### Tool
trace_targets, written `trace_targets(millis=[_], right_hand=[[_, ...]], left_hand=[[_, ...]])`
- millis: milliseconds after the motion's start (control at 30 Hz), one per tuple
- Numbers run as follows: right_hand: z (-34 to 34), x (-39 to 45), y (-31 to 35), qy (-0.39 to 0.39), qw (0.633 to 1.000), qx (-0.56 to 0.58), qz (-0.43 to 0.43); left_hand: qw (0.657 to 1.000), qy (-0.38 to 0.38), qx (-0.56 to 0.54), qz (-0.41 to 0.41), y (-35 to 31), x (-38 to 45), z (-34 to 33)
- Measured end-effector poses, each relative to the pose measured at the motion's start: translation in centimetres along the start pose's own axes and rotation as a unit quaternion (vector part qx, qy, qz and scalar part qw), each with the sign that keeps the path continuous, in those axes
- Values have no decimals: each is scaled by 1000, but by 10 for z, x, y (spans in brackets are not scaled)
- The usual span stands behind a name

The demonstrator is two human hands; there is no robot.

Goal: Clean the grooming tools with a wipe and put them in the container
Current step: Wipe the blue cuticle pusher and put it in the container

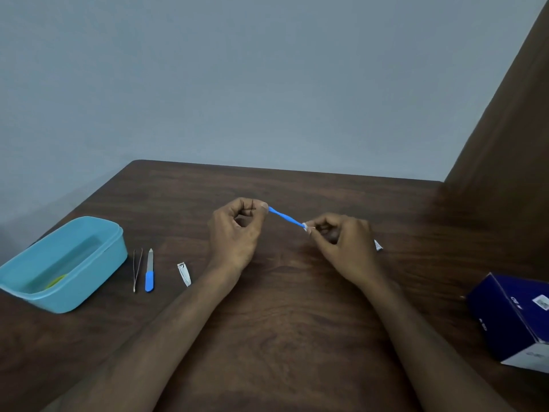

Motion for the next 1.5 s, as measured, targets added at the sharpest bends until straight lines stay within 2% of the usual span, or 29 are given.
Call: trace_targets(millis=[233, 400, 567, 667, 767, 867, 967, 1167, 1233, 1300, 1367, 1433, 1500], right_hand=[[-19, 0, 2, 66, 989, 123, -55], [-27, 0, -9, 128, 976, 155, -84], [-30, 0, -3, 134, 967, 196, -87], [-30, 1, 10, 100, 958, 252, -93], [-28, -1, 15, 87, 961, 249, -85], [-25, -2, 8, 78, 970, 214, -87], [-23, -1, -3, 82, 970, 198, -112], [-21, -2, -7, 93, 964, 210, -134], [-21, -3, -6, 70, 967, 208, -129], [-16, -3, 2, 11, 977, 185, -105], [0, -4, 17, -86, 990, 108, -30], [14, -8, 36, -167, 984, 16, 64], [17, -13, 48, -200, 968, -54, 145]], left_hand=[[998, 11, 18, -52, -13, 0, 0], [998, 24, 9, -56, -13, 1, -1], [992, 81, 30, -95, -21, -7, -12], [980, 126, 75, -135, -29, -17, -24], [975, 132, 100, -151, -30, -18, -24], [981, 112, 93, -128, -25, -14, -19], [992, 57, 76, -81, -18, -7, -10], [999, -27, 31, 7, -1, 1, 6], [999, -23, -10, 33, 2, 1, 4], [996, -21, -54, 67, 5, 0, 2], [990, -25, -90, 104, 7, -2, 2], [986, -10, -106, 129, 6, -6, -1], [987, 37, -83, 129, 0, -12, -11]])
Point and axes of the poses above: each hand's wrist, its own x-axis towards the middle knuckle, its own z-axis out of the back of the hand, y = z × x, the point moved 7 cm from there along x, towards the middle knuckle, and after that the axes turned 4 degrees about -x, right-handed, at the moved point
